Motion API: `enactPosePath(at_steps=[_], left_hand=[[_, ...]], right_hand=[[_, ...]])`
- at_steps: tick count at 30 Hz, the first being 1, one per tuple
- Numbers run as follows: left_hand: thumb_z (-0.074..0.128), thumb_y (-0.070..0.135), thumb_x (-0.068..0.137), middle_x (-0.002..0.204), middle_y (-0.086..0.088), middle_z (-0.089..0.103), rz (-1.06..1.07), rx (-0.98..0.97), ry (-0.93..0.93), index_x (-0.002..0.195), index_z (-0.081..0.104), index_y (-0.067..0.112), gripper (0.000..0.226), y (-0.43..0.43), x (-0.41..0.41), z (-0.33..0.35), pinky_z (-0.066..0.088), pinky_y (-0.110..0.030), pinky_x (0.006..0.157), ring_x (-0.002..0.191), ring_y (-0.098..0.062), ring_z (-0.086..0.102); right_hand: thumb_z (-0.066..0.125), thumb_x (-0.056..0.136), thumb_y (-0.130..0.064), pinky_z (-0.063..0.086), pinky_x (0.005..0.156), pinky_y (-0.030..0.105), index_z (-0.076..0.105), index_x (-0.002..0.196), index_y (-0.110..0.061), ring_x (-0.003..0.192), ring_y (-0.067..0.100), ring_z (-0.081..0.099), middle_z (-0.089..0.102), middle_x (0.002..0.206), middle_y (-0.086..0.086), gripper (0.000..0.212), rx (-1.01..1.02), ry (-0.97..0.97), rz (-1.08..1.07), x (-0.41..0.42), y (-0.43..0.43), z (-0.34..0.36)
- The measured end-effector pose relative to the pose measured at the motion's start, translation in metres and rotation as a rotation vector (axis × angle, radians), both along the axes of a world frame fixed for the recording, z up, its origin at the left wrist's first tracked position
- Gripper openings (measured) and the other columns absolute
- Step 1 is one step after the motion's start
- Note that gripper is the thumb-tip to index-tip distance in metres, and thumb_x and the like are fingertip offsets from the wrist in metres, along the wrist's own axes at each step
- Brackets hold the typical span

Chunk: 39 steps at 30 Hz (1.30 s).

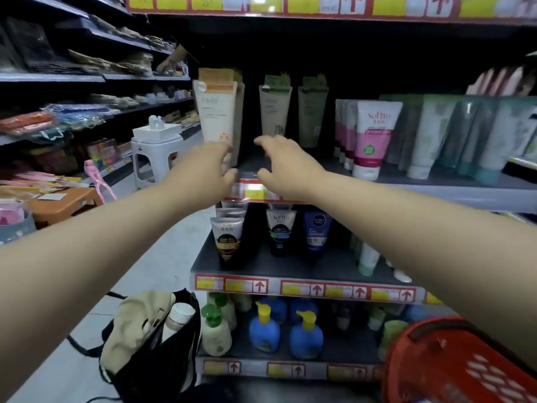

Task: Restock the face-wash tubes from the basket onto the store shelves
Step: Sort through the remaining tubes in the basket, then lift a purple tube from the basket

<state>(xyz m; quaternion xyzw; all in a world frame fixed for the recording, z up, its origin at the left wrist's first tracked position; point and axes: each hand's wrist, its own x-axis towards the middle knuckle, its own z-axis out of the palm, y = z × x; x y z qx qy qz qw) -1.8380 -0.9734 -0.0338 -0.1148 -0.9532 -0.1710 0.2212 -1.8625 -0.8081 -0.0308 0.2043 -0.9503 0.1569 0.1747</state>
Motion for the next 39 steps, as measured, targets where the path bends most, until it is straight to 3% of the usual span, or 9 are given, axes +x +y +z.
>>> enactPosePath(at_steps=[6,11,16,21,25,33,37,39], left_hand=[[0.048,0.023,0.093,0.141,-0.014,0.044,-0.094,-0.107,-0.044,0.14,0.039,0.009,0.05,0.075,0.037,-0.022,0.035,-0.036,0.103,0.128,-0.03,0.043],[0.049,0.02,0.085,0.118,-0.019,0.056,-0.253,-0.194,-0.092,0.113,0.052,0.009,0.03,0.154,0.059,-0.069,0.045,-0.042,0.09,0.11,-0.037,0.053],[0.043,0.032,0.08,0.129,-0.018,0.053,-0.359,-0.402,-0.166,0.134,0.045,0.007,0.06,0.229,0.08,-0.143,0.04,-0.044,0.1,0.116,-0.036,0.052],[0.052,0.025,0.083,0.118,-0.016,0.057,-0.458,-0.436,-0.312,0.115,0.051,0.009,0.036,0.292,0.093,-0.21,0.041,-0.039,0.09,0.11,-0.035,0.053],[0.051,0.028,0.085,0.119,-0.013,0.057,-0.538,-0.481,-0.378,0.118,0.051,0.012,0.036,0.33,0.098,-0.257,0.042,-0.037,0.088,0.11,-0.033,0.054],[0.05,0.023,0.088,0.126,-0.016,0.05,-0.605,-0.603,-0.562,0.127,0.047,0.009,0.041,0.383,0.09,-0.327,0.041,-0.04,0.097,0.117,-0.035,0.048],[0.05,0.021,0.089,0.123,-0.016,0.051,-0.603,-0.673,-0.656,0.121,0.05,0.007,0.035,0.411,0.081,-0.36,0.044,-0.041,0.089,0.114,-0.035,0.051],[0.053,0.018,0.088,0.117,-0.016,0.056,-0.609,-0.717,-0.74,0.117,0.054,0.005,0.031,0.426,0.077,-0.378,0.046,-0.038,0.082,0.101,-0.032,0.055]], right_hand=[[0.053,0.086,-0.024,0.035,0.105,0.038,0.032,0.144,-0.013,0.129,0.03,0.038,0.042,0.139,0.013,0.063,0.017,-0.046,-0.046,0.05,0.076,-0.034],[0.054,0.083,-0.024,0.039,0.1,0.041,0.044,0.134,-0.008,0.121,0.035,0.044,0.051,0.129,0.018,0.055,0.059,-0.121,-0.069,0.087,0.15,-0.087],[0.057,0.083,-0.027,0.038,0.103,0.043,0.039,0.139,-0.008,0.124,0.035,0.043,0.048,0.131,0.02,0.062,0.131,-0.244,-0.185,0.12,0.225,-0.158],[0.055,0.08,-0.027,0.039,0.102,0.044,0.041,0.135,-0.007,0.122,0.036,0.043,0.049,0.13,0.019,0.06,0.135,-0.354,-0.286,0.147,0.282,-0.222],[0.05,0.075,-0.036,0.041,0.1,0.044,0.04,0.137,-0.012,0.121,0.035,0.044,0.05,0.129,0.015,0.068,0.101,-0.487,-0.319,0.165,0.312,-0.275],[0.054,0.085,-0.028,0.041,0.098,0.041,0.03,0.144,-0.014,0.124,0.033,0.039,0.043,0.135,0.014,0.065,0.075,-0.626,-0.425,0.186,0.351,-0.35],[0.054,0.088,-0.026,0.042,0.094,0.042,0.03,0.144,-0.012,0.124,0.033,0.037,0.042,0.135,0.015,0.063,0.015,-0.71,-0.442,0.191,0.362,-0.392],[0.054,0.088,-0.023,0.043,0.091,0.043,0.037,0.135,-0.009,0.12,0.034,0.04,0.045,0.129,0.016,0.052,-0.04,-0.761,-0.45,0.191,0.364,-0.414]])
